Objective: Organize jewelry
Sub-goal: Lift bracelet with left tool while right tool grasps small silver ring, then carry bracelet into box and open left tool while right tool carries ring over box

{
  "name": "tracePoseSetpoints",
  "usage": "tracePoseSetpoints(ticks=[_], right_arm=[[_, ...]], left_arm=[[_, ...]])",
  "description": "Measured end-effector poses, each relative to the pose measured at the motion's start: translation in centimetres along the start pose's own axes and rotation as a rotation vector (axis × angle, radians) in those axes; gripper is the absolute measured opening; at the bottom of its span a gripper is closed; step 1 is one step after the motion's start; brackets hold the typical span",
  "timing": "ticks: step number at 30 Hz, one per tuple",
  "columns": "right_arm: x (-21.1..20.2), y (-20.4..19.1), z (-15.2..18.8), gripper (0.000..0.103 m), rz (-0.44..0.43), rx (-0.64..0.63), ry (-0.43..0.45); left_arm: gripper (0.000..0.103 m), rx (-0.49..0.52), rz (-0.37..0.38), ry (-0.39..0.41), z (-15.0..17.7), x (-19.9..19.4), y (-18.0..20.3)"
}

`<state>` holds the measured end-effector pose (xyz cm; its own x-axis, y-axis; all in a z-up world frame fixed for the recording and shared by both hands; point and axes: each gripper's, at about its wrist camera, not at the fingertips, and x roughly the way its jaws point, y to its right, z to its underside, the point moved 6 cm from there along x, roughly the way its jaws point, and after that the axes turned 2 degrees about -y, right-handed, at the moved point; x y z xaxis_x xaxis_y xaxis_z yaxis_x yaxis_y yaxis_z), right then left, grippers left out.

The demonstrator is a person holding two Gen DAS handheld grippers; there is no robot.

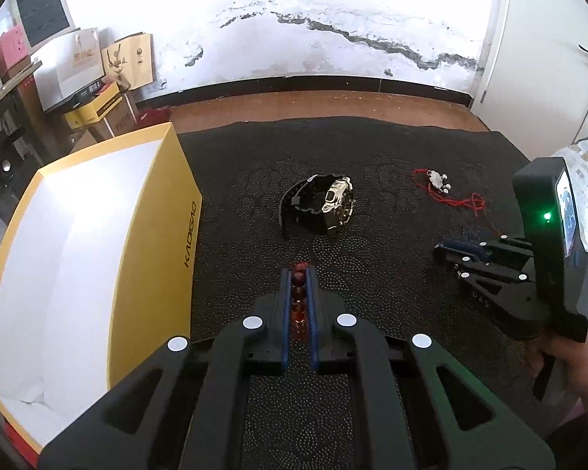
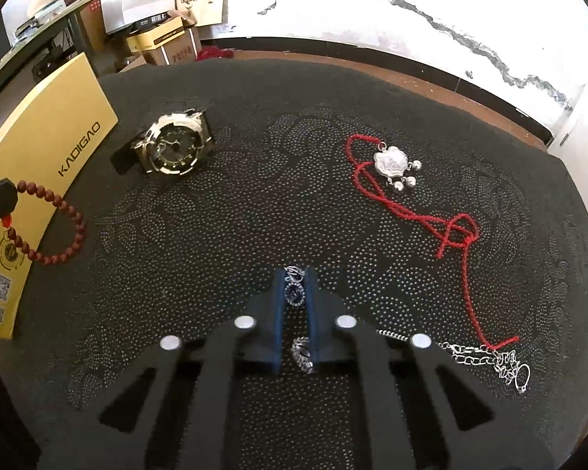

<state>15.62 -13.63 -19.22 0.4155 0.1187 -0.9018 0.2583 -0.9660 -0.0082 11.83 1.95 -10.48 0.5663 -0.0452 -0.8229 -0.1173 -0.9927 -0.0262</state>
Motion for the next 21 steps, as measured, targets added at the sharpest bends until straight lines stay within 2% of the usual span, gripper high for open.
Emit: tracePoseSetpoints(ticks=[4, 8, 14, 21], right_arm=[[-0.8, -0.6, 0.2, 0.002, 0.001, 0.0, 0.008], [-3.6, -1.2, -0.5, 0.002, -0.025, 0.017, 0.046], [-9.7, -3.8, -2.8, 0.002, -0.077, 0.015, 0.117], [-15.0, -7.7, -3.6, 0.002, -0.115, -0.022, 0.19]], left_arm=[[0.007, 0.011, -0.005, 0.006, -0.1, -0.5, -0.1], [0.007, 0.003, 0.008, 0.006, -0.3, -1.5, -0.6], [0.007, -0.021, 0.0, 0.053, -1.8, -6.0, -2.5], [0.007, -0.073, -0.061, 0.122, -2.0, -12.0, -6.6]])
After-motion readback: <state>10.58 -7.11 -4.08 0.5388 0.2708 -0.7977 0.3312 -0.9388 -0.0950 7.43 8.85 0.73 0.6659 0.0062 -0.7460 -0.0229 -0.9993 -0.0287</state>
